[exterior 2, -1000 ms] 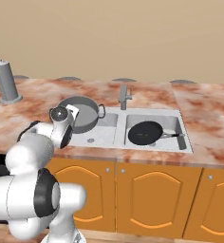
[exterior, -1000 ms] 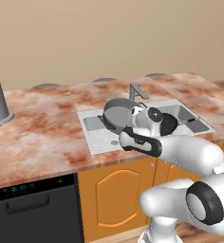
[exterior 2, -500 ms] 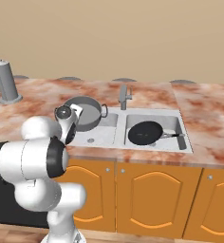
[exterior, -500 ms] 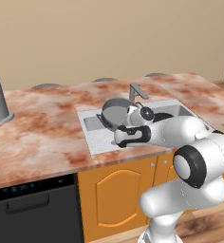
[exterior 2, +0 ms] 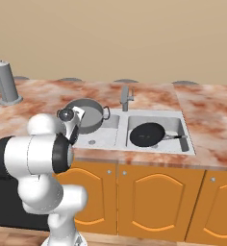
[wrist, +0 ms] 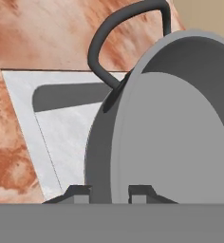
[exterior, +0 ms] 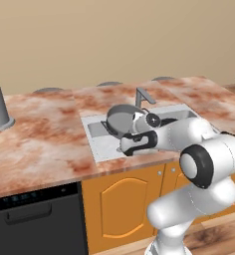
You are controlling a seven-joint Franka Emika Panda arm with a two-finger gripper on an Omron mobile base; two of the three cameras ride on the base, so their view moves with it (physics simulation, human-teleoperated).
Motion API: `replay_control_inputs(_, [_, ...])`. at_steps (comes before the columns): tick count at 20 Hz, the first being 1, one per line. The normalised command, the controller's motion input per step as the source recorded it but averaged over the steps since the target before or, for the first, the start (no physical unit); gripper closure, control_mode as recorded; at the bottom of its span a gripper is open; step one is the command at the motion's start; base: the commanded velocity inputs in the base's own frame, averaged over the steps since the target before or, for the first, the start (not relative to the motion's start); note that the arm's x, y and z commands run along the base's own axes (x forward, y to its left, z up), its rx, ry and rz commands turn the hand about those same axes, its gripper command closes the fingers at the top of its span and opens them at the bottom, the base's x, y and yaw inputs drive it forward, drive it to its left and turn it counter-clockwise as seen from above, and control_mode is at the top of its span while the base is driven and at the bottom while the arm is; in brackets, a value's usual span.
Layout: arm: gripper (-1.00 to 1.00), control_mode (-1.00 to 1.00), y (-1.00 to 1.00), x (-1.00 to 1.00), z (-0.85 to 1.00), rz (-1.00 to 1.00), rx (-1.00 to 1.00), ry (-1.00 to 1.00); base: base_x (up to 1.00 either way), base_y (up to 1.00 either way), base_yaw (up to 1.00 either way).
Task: Move the pot and pan from the stove into the sink.
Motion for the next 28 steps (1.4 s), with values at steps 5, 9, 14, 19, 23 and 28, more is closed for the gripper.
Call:
replay_control_inputs(5, [1.00, -1.00, 0.00, 0.28, -0.24, 0.00, -0.02, 0.02, 0.00, 0.00, 0.00])
replay_control_inputs(9, [1.00, -1.00, 0.00, 0.30, -0.30, 0.00, -0.03, 0.02, 0.00, 0.00, 0.00])
replay_control_inputs(14, [1.00, -1.00, 0.03, 0.34, -0.26, 0.00, -0.02, 0.00, 0.00, 0.00, 0.00])
replay_control_inputs(19, [1.00, -1.00, 0.08, 0.23, -0.22, 0.00, -0.01, 0.00, 0.00, 0.00, 0.00])
replay_control_inputs(23, [1.00, -1.00, 0.03, 0.21, -0.25, 0.00, 0.00, 0.00, 0.00, 0.00, 0.00])
replay_control_inputs(28, [1.00, -1.00, 0.01, 0.31, -0.28, 0.00, 0.00, 0.00, 0.00, 0.00, 0.00])
